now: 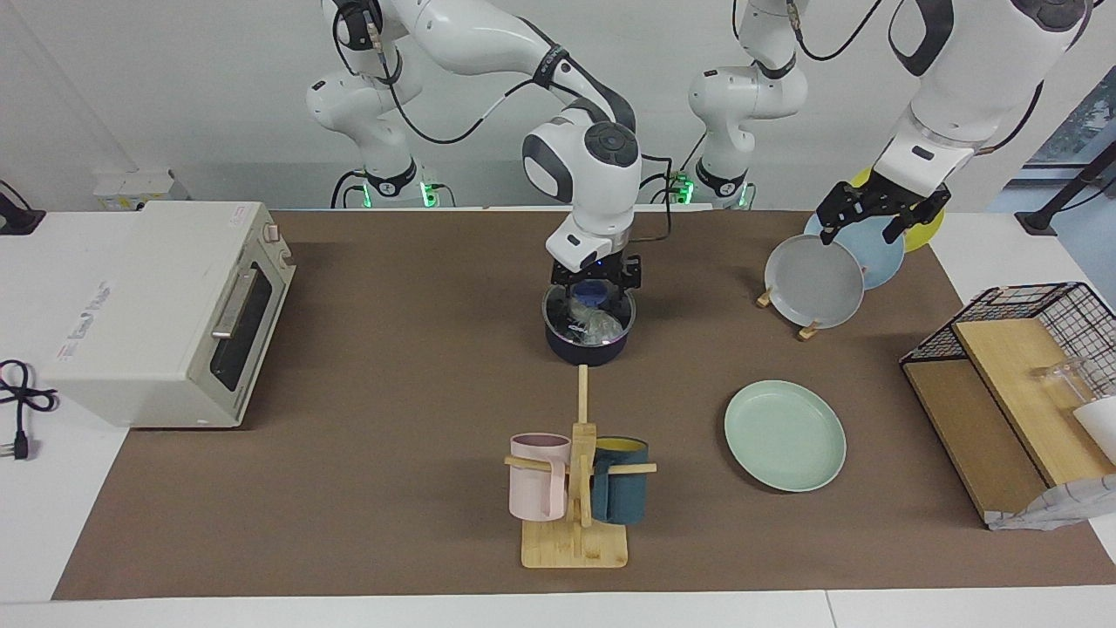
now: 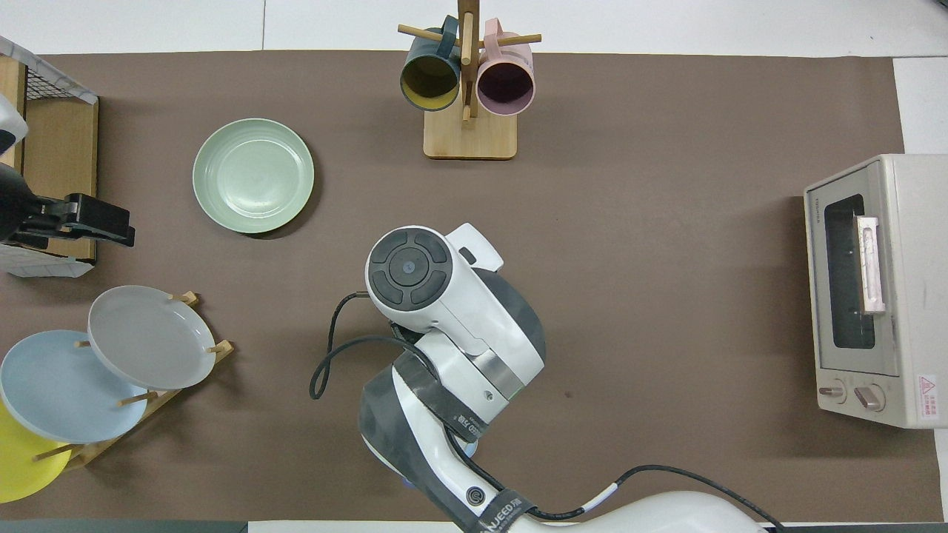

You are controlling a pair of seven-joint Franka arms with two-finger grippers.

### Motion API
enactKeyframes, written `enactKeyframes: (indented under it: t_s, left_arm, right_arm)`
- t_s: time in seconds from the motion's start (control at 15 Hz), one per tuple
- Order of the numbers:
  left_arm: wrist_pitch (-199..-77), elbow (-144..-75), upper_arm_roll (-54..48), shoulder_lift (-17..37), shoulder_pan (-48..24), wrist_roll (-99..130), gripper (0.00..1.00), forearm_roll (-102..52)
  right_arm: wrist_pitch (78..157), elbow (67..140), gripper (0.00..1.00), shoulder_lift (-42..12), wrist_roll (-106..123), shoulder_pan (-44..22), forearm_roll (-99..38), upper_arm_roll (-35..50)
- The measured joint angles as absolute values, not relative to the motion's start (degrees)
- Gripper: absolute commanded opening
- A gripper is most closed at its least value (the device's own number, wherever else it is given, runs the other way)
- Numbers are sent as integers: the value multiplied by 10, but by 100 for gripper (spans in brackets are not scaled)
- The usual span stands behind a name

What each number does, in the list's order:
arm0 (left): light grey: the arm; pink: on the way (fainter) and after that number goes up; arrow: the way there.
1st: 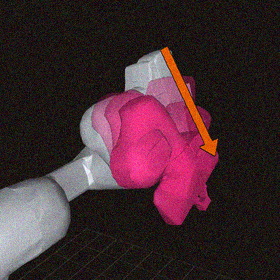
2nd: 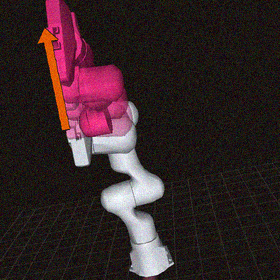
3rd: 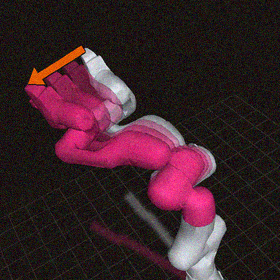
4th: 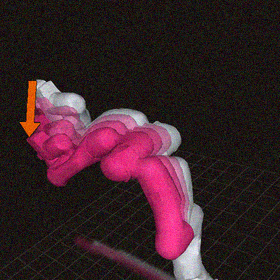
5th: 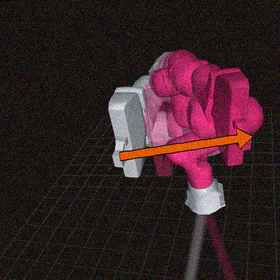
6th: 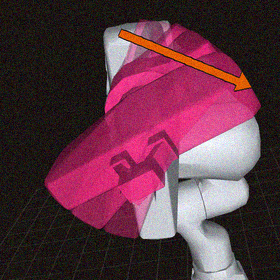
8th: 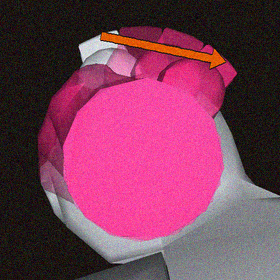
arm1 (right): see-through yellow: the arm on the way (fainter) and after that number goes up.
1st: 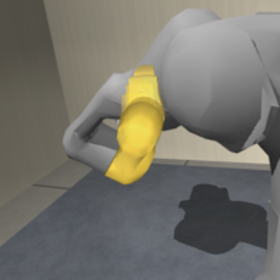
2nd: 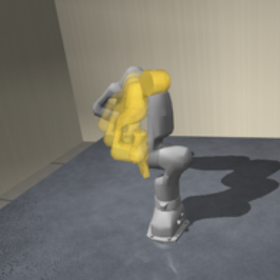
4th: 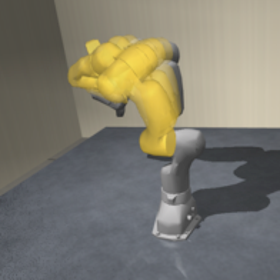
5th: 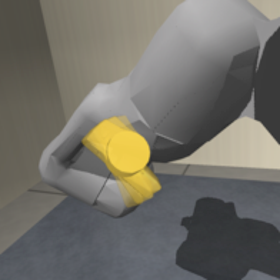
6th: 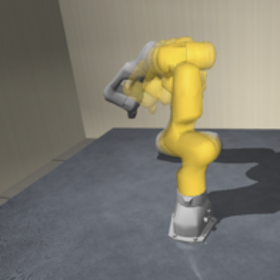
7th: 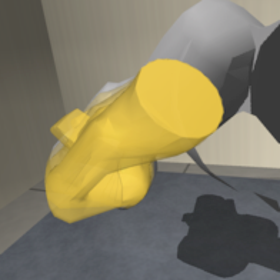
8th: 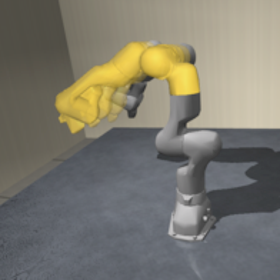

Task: Transfer vermicelli from pot to plate
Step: 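Reach the right gripper over the saucepan and grasp the glass lid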

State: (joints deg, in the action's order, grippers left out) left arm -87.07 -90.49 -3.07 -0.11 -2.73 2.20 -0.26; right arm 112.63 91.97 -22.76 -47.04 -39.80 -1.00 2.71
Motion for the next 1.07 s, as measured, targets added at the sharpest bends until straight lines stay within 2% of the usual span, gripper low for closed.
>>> enactKeyframes:
  t_s: [0.13,0.27,0.33,0.4,0.53,0.87,1.07]
  left_arm:
    - [-871,-905,-31,-1,-27,22,100,-3]
    - [-871,-905,-31,-1,-27,22,100,-3]
    - [-871,-905,-31,-1,-27,22,100,-3]
    - [-871,-905,-31,-1,-27,22,100,-3]
    - [-871,-905,-31,-1,-27,22,100,-3]
    - [-871,-905,-31,-1,-27,22,100,-3]
    - [-871,-905,-31,-1,-27,22,100,-3]
  right_arm:
    - [1126,922,81,-225,-470,-399,-9,27]
    - [1126,923,75,-222,-470,-399,-9,27]
    - [1126,924,69,-222,-470,-399,-9,27]
    - [1126,924,55,-222,-470,-399,-9,27]
    - [1124,924,48,-221,-470,-399,-7,26]
    - [1122,922,47,-220,-464,-398,-7,25]
    - [1080,893,47,-213,-425,-380,-6,21]
